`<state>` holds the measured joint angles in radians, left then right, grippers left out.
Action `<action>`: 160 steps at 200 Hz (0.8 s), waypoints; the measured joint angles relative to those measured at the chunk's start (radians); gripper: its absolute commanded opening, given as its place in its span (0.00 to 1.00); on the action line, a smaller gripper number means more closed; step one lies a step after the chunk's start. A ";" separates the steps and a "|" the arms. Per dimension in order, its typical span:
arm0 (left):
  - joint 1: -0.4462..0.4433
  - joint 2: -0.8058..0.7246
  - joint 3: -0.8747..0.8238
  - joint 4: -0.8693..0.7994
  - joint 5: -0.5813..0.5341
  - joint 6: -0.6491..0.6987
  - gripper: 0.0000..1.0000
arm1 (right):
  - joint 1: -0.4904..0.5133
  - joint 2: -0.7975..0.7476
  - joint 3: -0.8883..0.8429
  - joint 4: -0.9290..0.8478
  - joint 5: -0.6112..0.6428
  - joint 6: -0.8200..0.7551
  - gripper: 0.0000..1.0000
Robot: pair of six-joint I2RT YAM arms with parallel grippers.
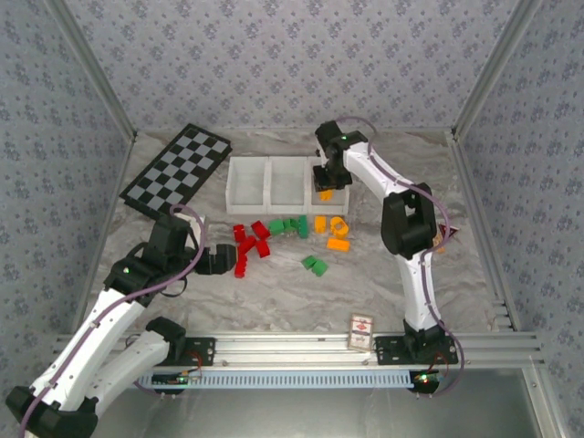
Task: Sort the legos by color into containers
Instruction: Place the lego in the container.
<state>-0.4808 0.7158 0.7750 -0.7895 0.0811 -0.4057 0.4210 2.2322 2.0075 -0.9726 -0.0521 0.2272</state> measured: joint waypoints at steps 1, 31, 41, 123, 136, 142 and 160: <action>0.000 0.000 0.000 0.000 0.000 0.000 1.00 | 0.000 0.001 0.000 0.000 0.000 0.000 0.31; 0.000 0.000 0.000 0.000 0.000 0.000 1.00 | -0.001 0.019 0.000 0.000 -0.001 0.010 0.38; 0.000 0.000 0.000 0.000 0.000 0.000 1.00 | -0.001 0.020 0.000 0.000 -0.001 0.011 0.40; 0.000 0.000 0.000 0.000 0.000 0.000 1.00 | 0.003 0.005 -0.001 -0.002 0.005 0.019 0.50; 0.000 0.000 0.000 0.000 0.000 0.000 1.00 | 0.007 -0.024 -0.020 0.001 0.013 0.019 0.51; 0.000 0.000 0.000 0.000 0.000 0.000 1.00 | 0.011 -0.049 -0.039 0.003 0.016 0.019 0.51; -0.006 0.000 0.000 0.000 0.000 0.000 1.00 | 0.024 -0.140 -0.116 0.011 0.027 0.019 0.53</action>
<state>-0.4870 0.7162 0.7750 -0.7891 0.0814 -0.4057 0.4450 2.0926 1.8919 -0.9615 -0.0254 0.2462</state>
